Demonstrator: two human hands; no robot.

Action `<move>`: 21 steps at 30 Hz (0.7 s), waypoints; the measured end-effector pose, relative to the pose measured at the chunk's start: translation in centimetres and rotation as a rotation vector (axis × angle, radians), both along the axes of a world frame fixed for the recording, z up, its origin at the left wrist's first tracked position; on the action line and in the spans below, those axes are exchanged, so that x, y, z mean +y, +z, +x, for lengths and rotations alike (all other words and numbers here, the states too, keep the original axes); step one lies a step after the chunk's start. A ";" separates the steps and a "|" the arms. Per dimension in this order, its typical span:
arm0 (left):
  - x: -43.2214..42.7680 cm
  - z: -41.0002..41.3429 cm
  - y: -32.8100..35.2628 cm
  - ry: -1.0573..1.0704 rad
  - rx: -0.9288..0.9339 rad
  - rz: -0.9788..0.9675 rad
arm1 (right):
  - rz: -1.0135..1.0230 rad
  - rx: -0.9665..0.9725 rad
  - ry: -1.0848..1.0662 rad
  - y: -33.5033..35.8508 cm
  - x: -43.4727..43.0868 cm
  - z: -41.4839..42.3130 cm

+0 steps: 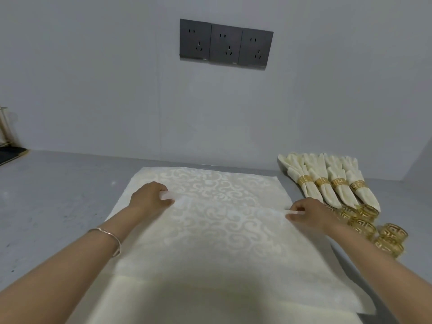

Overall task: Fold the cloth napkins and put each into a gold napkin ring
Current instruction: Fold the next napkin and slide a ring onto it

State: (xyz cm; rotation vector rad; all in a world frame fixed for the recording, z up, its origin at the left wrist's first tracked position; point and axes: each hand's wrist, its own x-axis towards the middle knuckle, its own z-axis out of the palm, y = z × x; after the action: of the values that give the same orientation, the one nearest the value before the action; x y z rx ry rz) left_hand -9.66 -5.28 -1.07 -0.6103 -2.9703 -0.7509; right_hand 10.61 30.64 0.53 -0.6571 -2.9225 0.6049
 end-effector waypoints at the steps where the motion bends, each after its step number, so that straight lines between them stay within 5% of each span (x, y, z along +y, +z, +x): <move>1: 0.3 -0.3 -0.3 0.019 0.016 0.013 | 0.002 0.012 -0.021 -0.3 0.2 -0.4; 14: 1.0 -0.9 -1.5 0.070 0.165 -0.046 | 0.128 0.053 -0.123 -1.4 -0.8 -2.1; 17: 1.7 1.5 -1.8 -0.008 0.329 -0.155 | 0.328 0.100 -0.087 -1.5 -2.9 -1.5; 21: 3.6 8.9 -2.0 -0.273 0.295 -0.047 | 0.131 0.273 0.013 -1.9 -10.0 -0.5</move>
State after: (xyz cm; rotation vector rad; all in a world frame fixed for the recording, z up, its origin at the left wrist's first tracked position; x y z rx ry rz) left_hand -0.75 -1.66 -3.11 -1.0448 -2.6710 -0.5451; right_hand 10.08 20.63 -1.41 -0.4968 -2.6859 0.4585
